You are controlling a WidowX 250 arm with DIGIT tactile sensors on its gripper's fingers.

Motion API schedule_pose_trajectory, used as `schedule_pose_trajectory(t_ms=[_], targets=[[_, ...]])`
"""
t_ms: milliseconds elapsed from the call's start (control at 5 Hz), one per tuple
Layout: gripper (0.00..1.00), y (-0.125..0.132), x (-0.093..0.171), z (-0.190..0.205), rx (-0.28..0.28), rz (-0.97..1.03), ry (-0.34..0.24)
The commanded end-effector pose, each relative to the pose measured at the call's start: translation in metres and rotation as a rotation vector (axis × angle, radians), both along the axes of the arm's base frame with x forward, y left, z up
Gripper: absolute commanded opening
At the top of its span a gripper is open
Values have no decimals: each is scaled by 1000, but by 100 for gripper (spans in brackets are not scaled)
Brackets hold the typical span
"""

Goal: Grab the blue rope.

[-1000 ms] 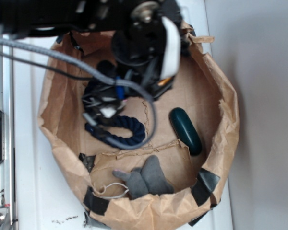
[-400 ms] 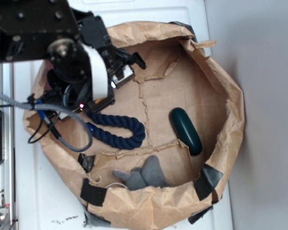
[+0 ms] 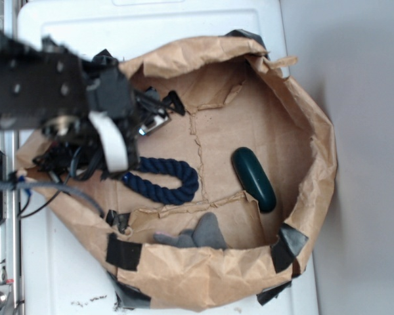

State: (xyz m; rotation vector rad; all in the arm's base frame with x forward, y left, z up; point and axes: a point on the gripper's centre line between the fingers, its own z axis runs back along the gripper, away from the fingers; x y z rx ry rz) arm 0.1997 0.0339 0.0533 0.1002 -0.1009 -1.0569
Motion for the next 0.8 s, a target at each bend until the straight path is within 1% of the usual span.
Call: schedule_pose_trajectory(t_ms=[0, 200, 400, 600], targets=[[100, -29, -13, -14, -37, -32, -98], [100, -40, -21, -22, -66, -31, -78], [100, -44, -26, -19, -135, -70, -40], [100, -45, -27, -1, -190, -41, -18]])
